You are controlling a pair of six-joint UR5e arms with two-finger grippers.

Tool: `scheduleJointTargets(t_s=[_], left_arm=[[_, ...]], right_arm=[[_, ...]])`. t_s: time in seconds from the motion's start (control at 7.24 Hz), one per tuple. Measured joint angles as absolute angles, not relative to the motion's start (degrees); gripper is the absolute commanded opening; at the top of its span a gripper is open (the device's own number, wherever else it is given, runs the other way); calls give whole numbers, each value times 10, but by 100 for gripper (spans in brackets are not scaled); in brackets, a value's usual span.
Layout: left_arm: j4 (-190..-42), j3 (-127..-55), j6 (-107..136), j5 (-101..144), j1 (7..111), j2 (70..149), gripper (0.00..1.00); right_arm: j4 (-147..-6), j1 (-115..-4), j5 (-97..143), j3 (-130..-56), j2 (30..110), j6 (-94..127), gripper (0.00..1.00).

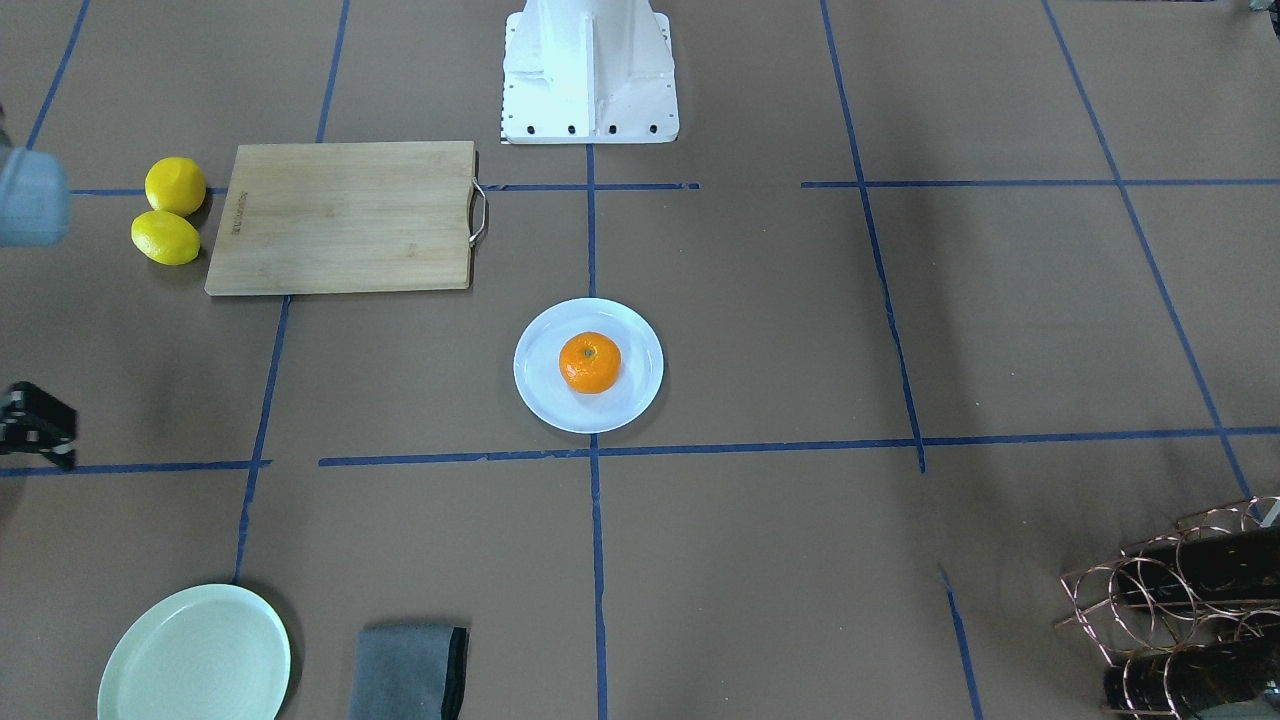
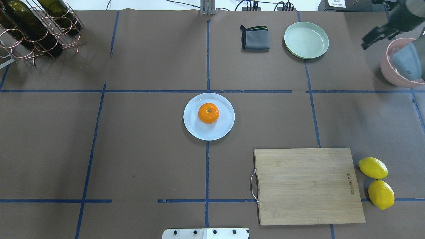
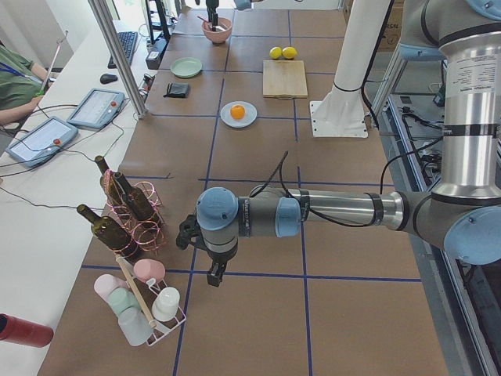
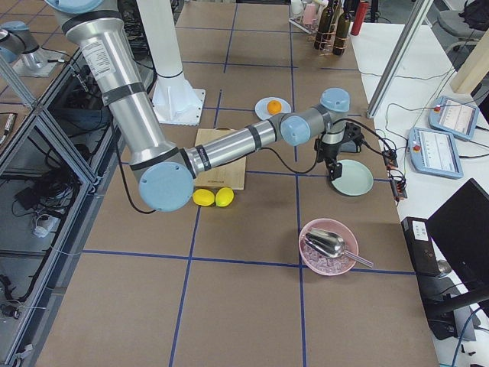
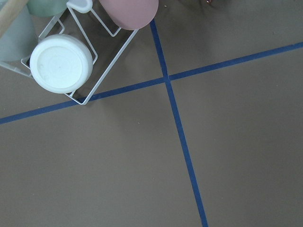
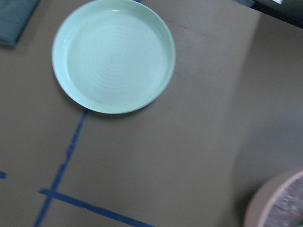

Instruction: Pick orange to plate

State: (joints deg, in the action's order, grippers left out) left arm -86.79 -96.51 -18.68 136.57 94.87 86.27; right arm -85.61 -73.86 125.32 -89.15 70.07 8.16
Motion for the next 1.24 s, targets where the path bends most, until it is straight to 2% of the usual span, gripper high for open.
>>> scheduleJointTargets(t_s=[0.55, 0.83, 1.24], left_arm=[[-868, -966, -187, 1366, 949, 862, 100], [-868, -966, -188, 1366, 949, 862, 100], [-870, -966, -191, 1366, 950, 857, 100]], right_arm=[[-856, -861, 1260, -893, 872, -38, 100], [-855, -885, 1285, -899, 909, -93, 100], [-850, -890, 1314, -906, 919, -101, 100]])
